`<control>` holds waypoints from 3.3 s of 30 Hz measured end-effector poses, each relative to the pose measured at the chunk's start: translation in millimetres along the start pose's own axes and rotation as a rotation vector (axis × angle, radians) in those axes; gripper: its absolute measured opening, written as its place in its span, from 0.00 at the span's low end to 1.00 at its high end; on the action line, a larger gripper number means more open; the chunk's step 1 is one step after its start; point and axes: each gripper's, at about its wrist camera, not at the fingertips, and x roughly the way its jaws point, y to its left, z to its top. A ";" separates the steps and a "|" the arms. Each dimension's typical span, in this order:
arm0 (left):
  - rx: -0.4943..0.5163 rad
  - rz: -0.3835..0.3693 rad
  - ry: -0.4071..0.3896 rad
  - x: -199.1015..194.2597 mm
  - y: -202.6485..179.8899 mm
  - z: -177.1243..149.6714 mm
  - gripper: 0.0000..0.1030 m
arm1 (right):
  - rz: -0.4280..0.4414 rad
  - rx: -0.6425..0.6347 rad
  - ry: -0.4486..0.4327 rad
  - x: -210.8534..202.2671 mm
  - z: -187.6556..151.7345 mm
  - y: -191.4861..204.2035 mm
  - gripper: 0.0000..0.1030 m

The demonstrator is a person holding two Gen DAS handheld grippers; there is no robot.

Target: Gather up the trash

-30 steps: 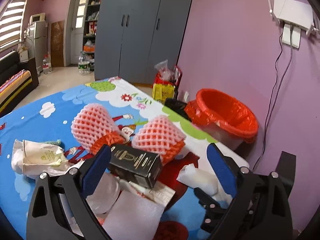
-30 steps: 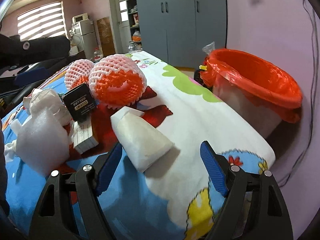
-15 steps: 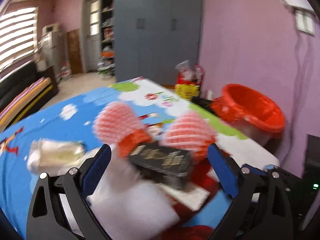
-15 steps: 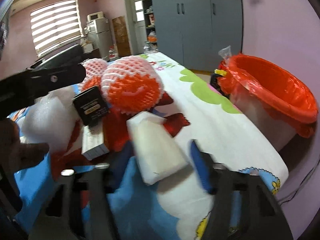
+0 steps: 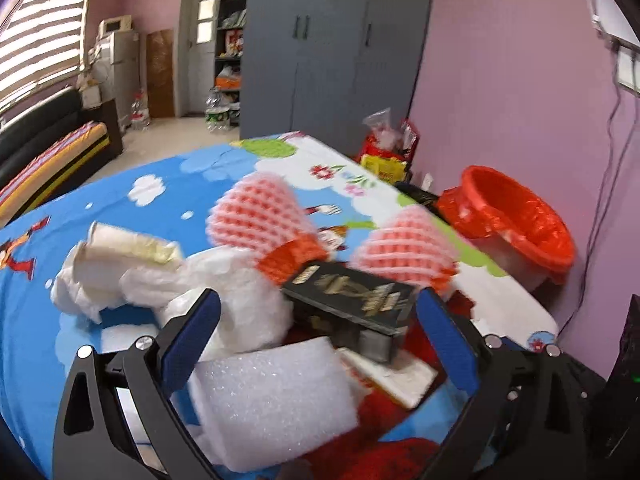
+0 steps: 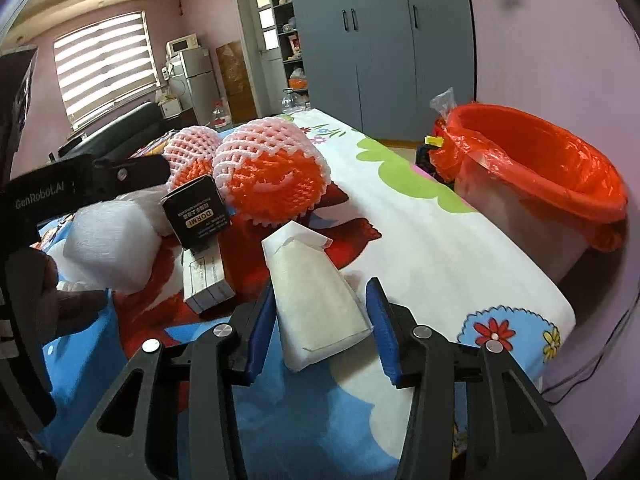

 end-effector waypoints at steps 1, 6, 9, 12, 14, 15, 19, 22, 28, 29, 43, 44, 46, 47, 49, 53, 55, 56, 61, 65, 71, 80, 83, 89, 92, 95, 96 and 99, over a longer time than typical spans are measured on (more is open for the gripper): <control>0.008 -0.002 -0.003 0.6 -5.3 0.9 0.93 | -0.002 0.001 -0.001 -1.4 -0.1 -0.4 0.43; 0.025 0.031 0.011 14.6 -24.8 8.2 0.93 | -0.004 0.027 -0.016 -9.5 -1.2 -10.3 0.43; 0.051 0.092 0.026 23.4 -33.4 10.0 0.93 | -0.004 0.042 -0.028 -13.1 -0.8 -16.3 0.43; 0.083 0.147 0.044 28.0 -36.4 5.8 0.93 | -0.004 0.052 -0.032 -15.2 -1.1 -21.9 0.43; 0.125 0.195 0.069 31.9 -35.2 2.6 0.88 | -0.003 0.059 -0.036 -15.2 -0.6 -24.5 0.43; 0.139 0.201 0.056 29.3 -32.6 1.5 0.80 | -0.003 0.061 -0.039 -15.4 -0.9 -25.2 0.43; 0.178 0.093 0.026 15.8 -30.6 3.1 0.19 | 0.001 0.068 -0.041 -15.4 -2.2 -20.9 0.43; 0.165 0.049 0.047 10.5 -32.3 0.4 0.08 | 0.005 0.062 -0.044 -18.8 -2.2 -16.1 0.43; 0.161 -0.030 0.046 -5.4 -27.7 -10.8 0.09 | -0.004 0.056 -0.070 -34.6 -0.8 -11.0 0.43; 0.167 -0.033 0.043 -9.1 -27.2 -13.5 0.10 | -0.006 0.057 -0.071 -36.7 -1.1 -10.7 0.43; 0.117 -0.055 -0.034 -74.0 0.4 -45.8 0.64 | -0.025 0.035 -0.100 -66.5 1.7 13.4 0.43; 0.109 -0.052 -0.041 -77.0 3.0 -46.8 0.64 | -0.028 0.032 -0.104 -69.4 1.5 15.7 0.43; 0.101 -0.057 -0.046 -82.9 6.0 -47.9 0.64 | -0.032 0.031 -0.111 -75.1 0.1 19.3 0.43; 0.104 -0.064 -0.050 -85.1 5.4 -47.9 0.64 | -0.034 0.031 -0.112 -75.7 0.5 19.0 0.43; 0.114 -0.082 -0.069 -91.3 1.6 -47.2 0.64 | -0.042 0.034 -0.114 -78.7 -1.2 18.8 0.43; 0.136 -0.059 -0.045 -88.4 -5.9 -50.6 0.73 | -0.051 0.042 -0.118 -86.6 -3.6 16.7 0.43; 0.135 -0.019 -0.015 -79.3 -4.0 -57.4 0.75 | -0.051 0.045 -0.119 -88.9 -5.4 16.5 0.44; 0.133 0.008 -0.002 -74.2 -1.7 -62.5 0.75 | -0.050 0.048 -0.117 -89.5 -6.8 16.0 0.44; 0.158 0.017 0.047 -57.2 5.3 -80.0 0.79 | -0.040 0.044 -0.107 -89.2 -12.1 20.0 0.44; 0.210 0.009 0.051 -49.0 -2.4 -89.1 0.80 | -0.032 0.040 -0.109 -89.5 -12.7 23.9 0.44; 0.182 -0.019 0.029 -51.2 5.4 -87.1 0.66 | -0.035 0.034 -0.109 -91.8 -14.8 27.3 0.44; 0.187 -0.024 -0.054 -72.2 4.1 -76.6 0.65 | -0.021 0.015 -0.111 -93.2 -16.8 34.4 0.44; 0.192 -0.024 -0.063 -72.8 1.2 -75.1 0.66 | -0.020 0.016 -0.111 -92.8 -17.0 34.9 0.44; 0.184 -0.024 -0.082 -71.8 -1.6 -69.5 0.66 | -0.032 0.033 -0.123 -93.6 -16.3 29.4 0.44; 0.186 -0.036 -0.090 -71.1 -5.0 -65.0 0.66 | -0.038 0.045 -0.127 -93.7 -14.9 22.7 0.44; 0.187 -0.051 -0.102 -68.6 -9.0 -59.5 0.66 | -0.046 0.057 -0.133 -93.5 -13.1 15.3 0.44; 0.188 -0.059 -0.106 -67.7 -11.5 -56.7 0.66 | -0.050 0.060 -0.135 -93.8 -12.6 13.6 0.44; 0.197 -0.082 -0.117 -64.6 -20.6 -47.7 0.66 | -0.064 0.070 -0.146 -95.8 -10.4 7.1 0.44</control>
